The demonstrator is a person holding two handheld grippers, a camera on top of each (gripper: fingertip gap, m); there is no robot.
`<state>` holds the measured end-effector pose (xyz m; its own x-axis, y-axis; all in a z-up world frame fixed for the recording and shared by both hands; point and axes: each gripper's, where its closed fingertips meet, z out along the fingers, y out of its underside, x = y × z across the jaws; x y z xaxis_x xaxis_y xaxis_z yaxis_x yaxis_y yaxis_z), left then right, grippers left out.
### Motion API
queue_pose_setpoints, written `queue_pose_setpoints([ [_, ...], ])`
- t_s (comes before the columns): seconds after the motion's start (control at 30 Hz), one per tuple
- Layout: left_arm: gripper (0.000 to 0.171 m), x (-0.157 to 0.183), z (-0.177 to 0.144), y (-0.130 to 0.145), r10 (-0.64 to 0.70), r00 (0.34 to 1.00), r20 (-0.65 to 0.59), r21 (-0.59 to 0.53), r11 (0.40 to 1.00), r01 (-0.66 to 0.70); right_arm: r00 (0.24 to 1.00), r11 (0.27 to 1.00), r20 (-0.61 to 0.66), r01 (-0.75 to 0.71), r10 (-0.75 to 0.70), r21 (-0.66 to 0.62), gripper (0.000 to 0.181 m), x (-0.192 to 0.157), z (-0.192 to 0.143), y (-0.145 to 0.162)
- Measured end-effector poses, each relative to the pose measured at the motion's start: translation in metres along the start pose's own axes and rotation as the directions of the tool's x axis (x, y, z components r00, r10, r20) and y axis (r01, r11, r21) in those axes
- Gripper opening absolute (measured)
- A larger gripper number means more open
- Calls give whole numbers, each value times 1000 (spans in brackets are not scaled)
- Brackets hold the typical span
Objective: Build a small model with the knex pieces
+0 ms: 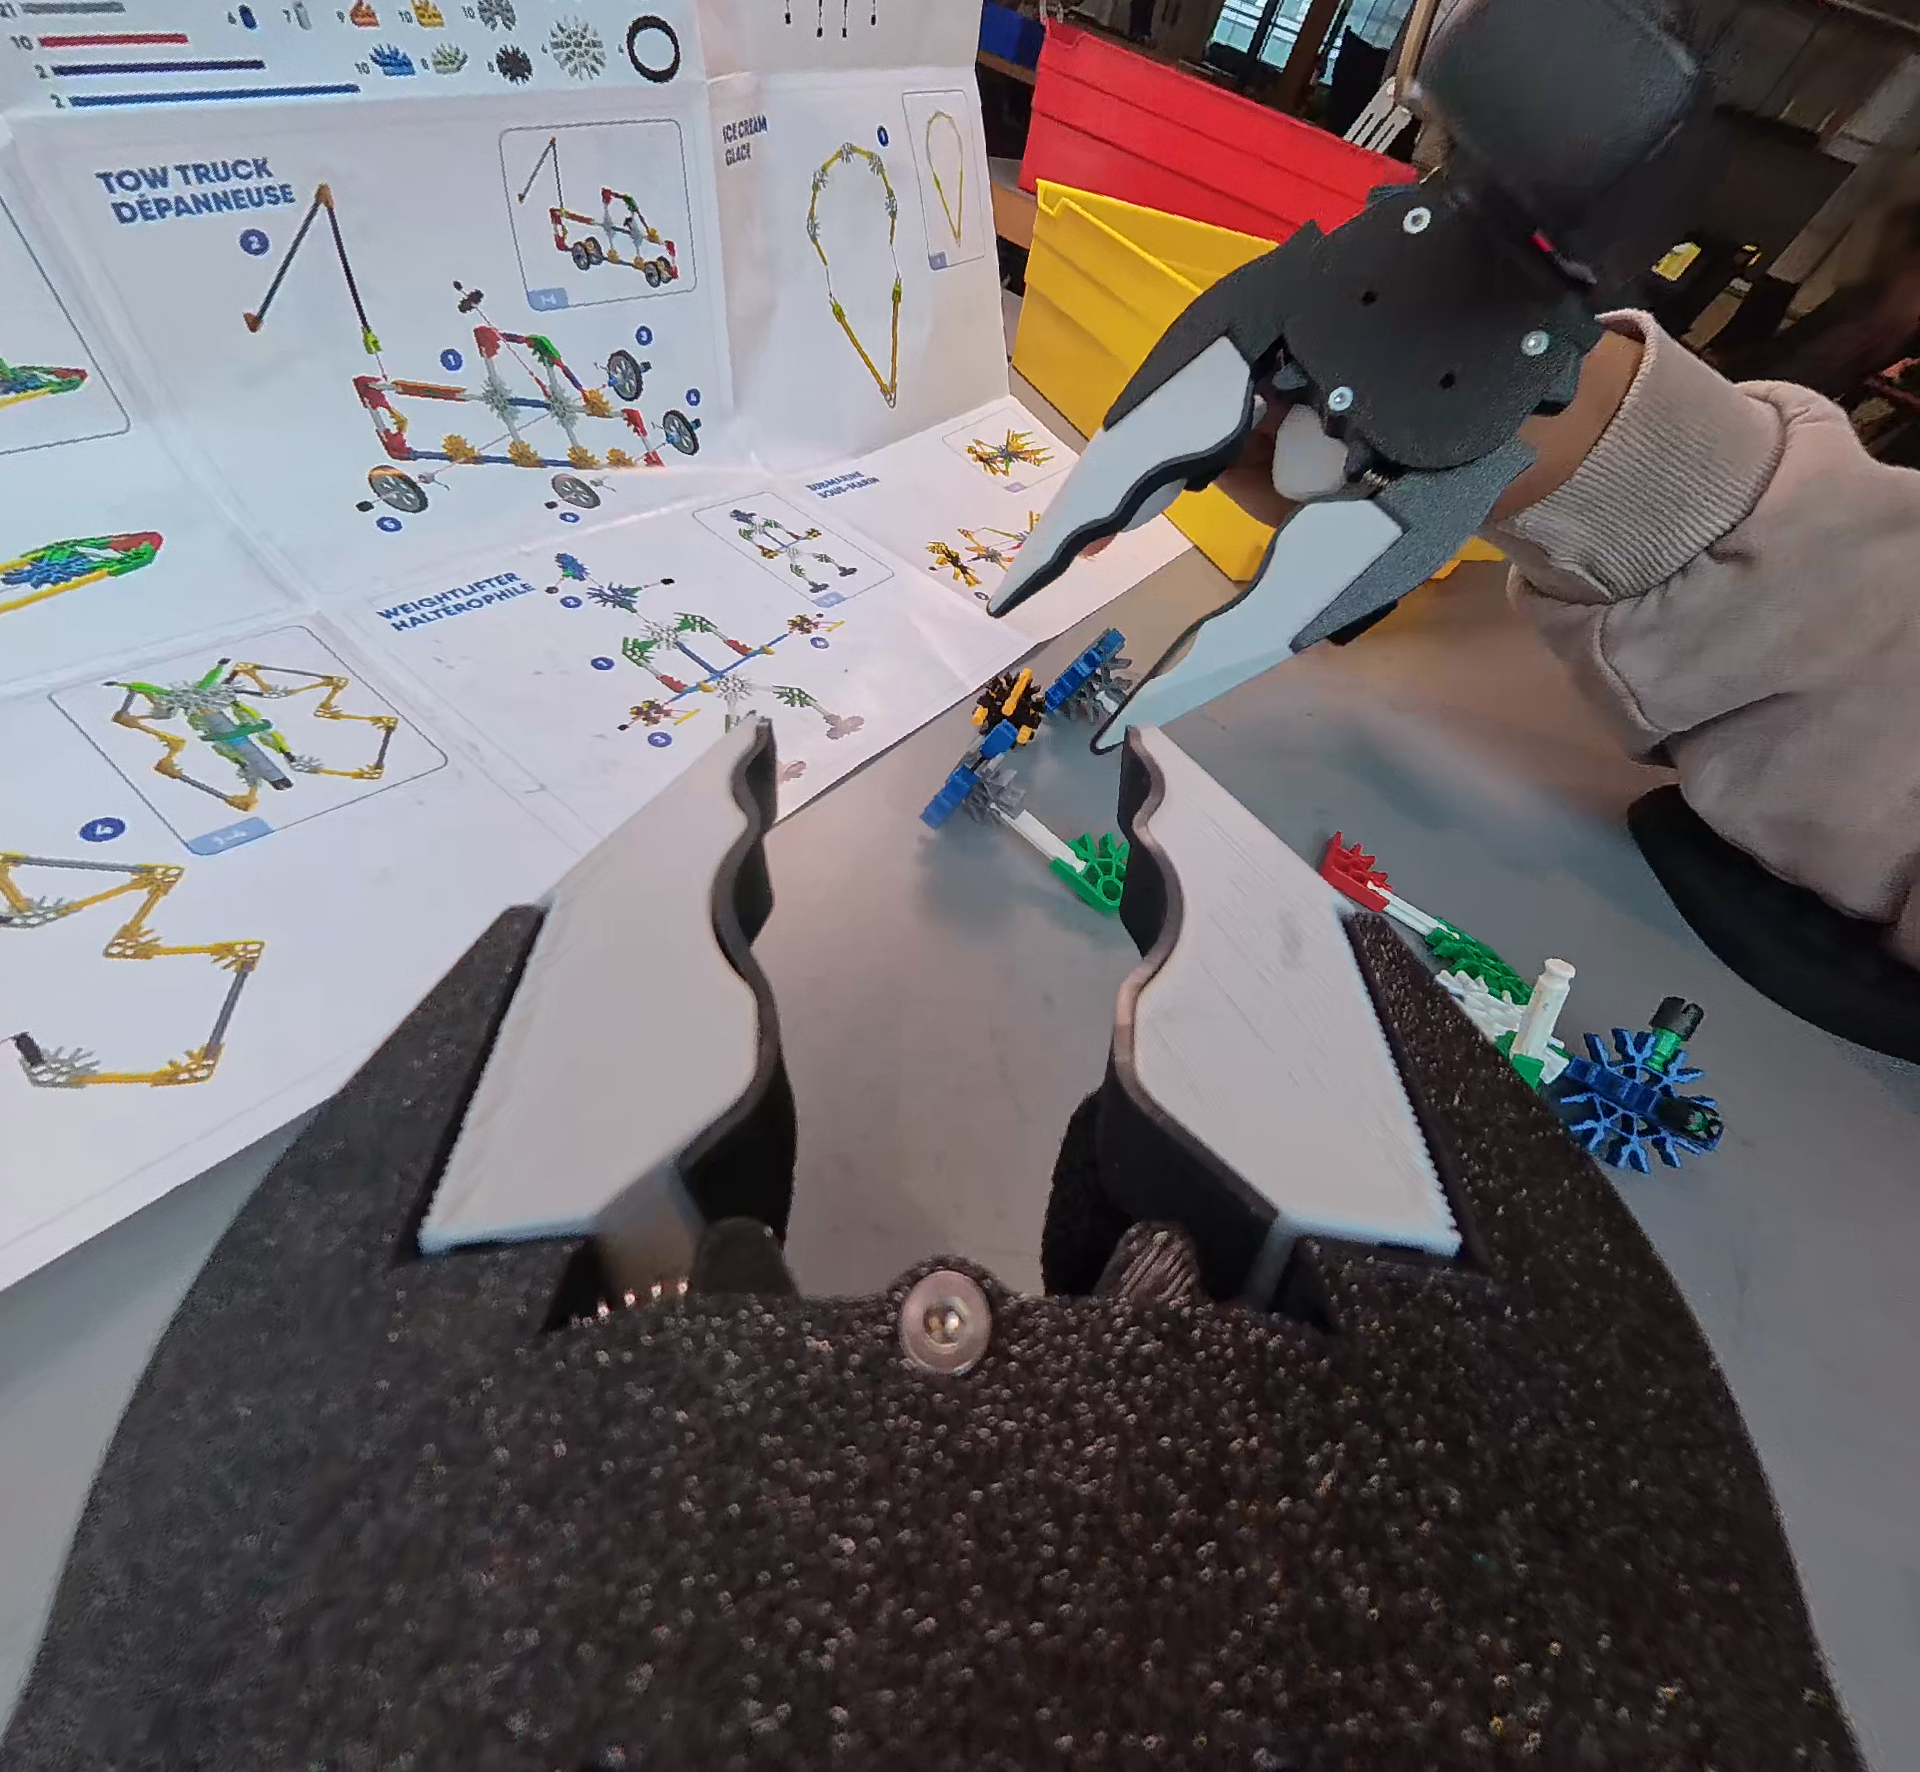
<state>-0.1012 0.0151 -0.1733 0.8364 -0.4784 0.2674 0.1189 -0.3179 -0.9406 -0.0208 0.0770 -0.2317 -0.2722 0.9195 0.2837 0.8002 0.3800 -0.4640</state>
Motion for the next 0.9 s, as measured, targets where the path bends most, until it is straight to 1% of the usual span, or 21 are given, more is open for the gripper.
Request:
queue_pose_setpoints([
  [0.03,66,0,0,0,-4,1000,-6,0,1000,4,1000,1000,-13,14,-14,-17,52,2,5,1],
  [0.1,66,2,-1,1,-2,1000,-14,-1,1000,2,1000,997,2,30,-30,-75,47,-1,15,5],
  [0.13,66,3,-1,1,1,1000,-17,-3,1000,-1,999,996,15,42,-40,-77,37,-3,18,4],
  [0.17,66,4,-1,2,6,1000,-21,-4,1000,-6,999,998,9,39,-39,-44,24,-3,18,-3],
  [0.23,66,6,-1,3,12,999,-34,-10,1000,-13,999,999,-12,52,-52,-11,24,-1,11,-7],
  [0.3,66,9,-1,3,18,999,-51,-11,1000,-19,998,995,-57,37,-32,95,24,5,-11,-23],
  [0.37,66,13,-3,1,26,997,-69,2,1000,-26,995,960,-95,16,11,281,24,7,-47,-53],
  [0.4,66,16,-4,0,33,996,-84,15,999,-32,995,922,-92,12,26,387,24,1,-66,-70],
  [0.43,66,22,-6,-3,38,994,-106,35,999,-34,998,870,-60,0,35,493,24,-10,-83,-89],
  [0.47,66,30,-8,-8,36,990,-139,64,998,-27,999,806,-1,-29,37,591,24,-26,-98,-107],
  [0.5,66,42,-11,-15,36,981,-193,101,995,-17,996,734,87,-79,27,674,24,-45,-110,-122],
  [0.57,66,72,-20,-30,57,944,-325,172,985,0,965,576,259,-228,30,785,24,-76,-130,-142],
  [0.6,66,87,-25,-36,77,921,-381,200,980,1,940,504,337,-315,50,804,24,-85,-136,-147],
  [0.63,64,98,-29,-40,105,905,-411,225,974,-11,911,439,405,-396,78,806,24,-89,-139,-148],
  [0.67,62,105,-32,-43,145,899,-413,247,968,-42,880,382,463,-467,108,797,24,-91,-141,-148],
  [0.73,56,111,-31,-43,249,905,-346,270,950,-158,803,291,570,-595,174,749,24,-85,-140,-144],
  [0.83,53,101,-25,-42,405,901,-156,266,896,-357,631,236,729,-776,265,585,24,-72,-126,-135],
  [0.9,52,94,-23,-41,500,865,-42,240,845,-477,507,200,814,-861,281,467,24,-69,-119,-130],
])
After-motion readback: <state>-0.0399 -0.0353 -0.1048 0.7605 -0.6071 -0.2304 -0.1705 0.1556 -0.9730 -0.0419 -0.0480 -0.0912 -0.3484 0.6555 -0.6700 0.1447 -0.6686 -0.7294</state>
